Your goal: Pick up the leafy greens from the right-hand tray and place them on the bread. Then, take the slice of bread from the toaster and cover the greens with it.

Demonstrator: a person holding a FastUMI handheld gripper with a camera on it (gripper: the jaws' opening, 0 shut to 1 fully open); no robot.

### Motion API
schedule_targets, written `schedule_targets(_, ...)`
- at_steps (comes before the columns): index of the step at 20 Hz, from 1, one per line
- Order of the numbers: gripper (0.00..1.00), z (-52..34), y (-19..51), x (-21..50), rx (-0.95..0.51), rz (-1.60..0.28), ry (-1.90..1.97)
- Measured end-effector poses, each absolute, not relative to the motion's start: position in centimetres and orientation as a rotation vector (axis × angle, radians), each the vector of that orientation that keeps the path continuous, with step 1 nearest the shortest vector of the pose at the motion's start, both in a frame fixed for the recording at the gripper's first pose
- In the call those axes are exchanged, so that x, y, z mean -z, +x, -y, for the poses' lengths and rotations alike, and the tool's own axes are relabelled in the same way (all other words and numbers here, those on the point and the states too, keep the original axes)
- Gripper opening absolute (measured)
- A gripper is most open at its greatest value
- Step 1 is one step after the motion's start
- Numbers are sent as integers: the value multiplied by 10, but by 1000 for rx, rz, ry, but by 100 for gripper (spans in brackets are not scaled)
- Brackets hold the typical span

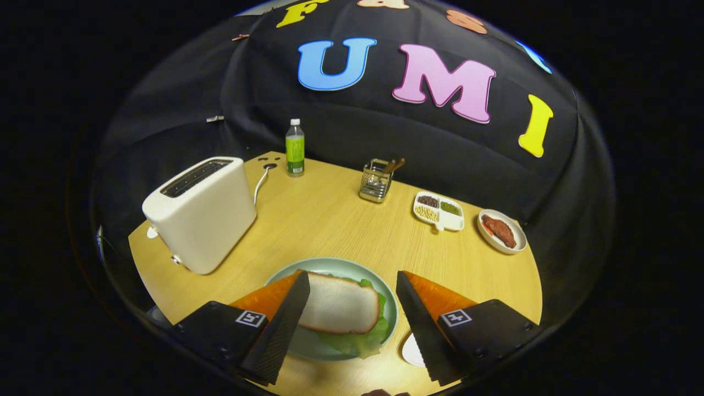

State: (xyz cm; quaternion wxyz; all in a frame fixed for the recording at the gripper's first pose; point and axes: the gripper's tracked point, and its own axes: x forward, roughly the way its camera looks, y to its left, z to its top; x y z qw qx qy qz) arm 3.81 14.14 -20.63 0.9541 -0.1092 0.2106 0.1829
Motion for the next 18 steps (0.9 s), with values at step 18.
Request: schedule_targets(18,98,-109,36,76,-261,-173,-91)
